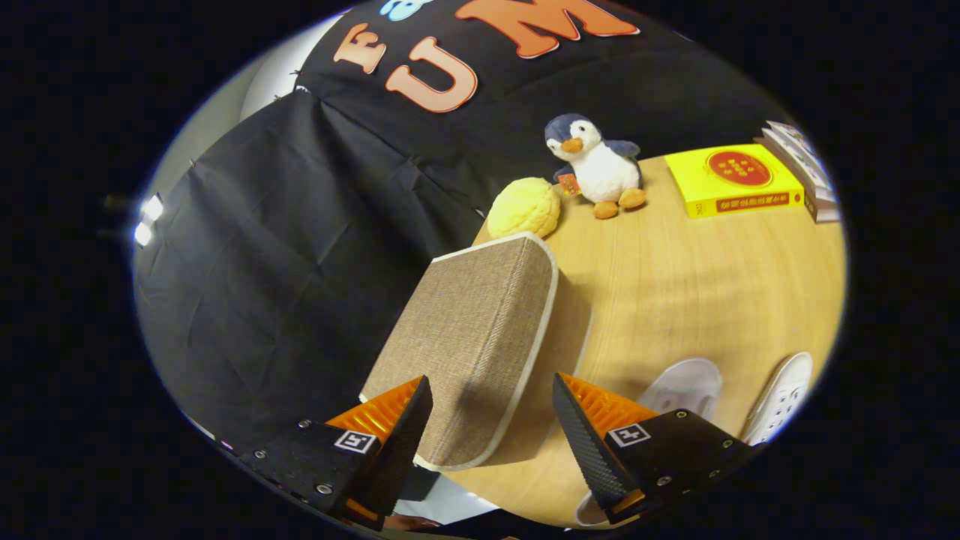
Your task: Open the storage box then place both shoes into the box .Put the left shoe in first, then the right shoe, with the right side of both shoes facing outward in a uniform manner.
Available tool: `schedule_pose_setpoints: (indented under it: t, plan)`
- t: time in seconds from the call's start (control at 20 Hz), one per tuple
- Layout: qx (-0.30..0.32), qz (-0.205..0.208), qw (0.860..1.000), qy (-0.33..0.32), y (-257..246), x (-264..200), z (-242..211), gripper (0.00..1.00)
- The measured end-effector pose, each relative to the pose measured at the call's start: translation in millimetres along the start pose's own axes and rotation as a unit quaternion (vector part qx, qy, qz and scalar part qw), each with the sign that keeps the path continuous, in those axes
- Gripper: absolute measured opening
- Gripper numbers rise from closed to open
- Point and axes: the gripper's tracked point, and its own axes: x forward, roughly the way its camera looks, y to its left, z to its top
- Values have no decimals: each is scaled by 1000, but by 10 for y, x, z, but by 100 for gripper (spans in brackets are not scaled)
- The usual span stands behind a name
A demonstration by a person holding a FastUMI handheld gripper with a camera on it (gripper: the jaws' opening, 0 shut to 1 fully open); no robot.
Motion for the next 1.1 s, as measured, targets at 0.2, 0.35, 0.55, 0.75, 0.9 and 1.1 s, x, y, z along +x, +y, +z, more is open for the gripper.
schedule_pose_setpoints:
  t: [0.2,0.35,0.55,0.75,0.9,1.1]
  plan:
    - [28,6,999,20,-13,166,-91,96]
    - [39,31,998,41,44,267,-199,96]
    - [63,59,994,68,90,402,-329,96]
    - [103,81,988,86,80,441,-331,97]
    - [137,90,983,81,83,387,-254,96]
    - [162,104,979,74,91,220,-118,95]
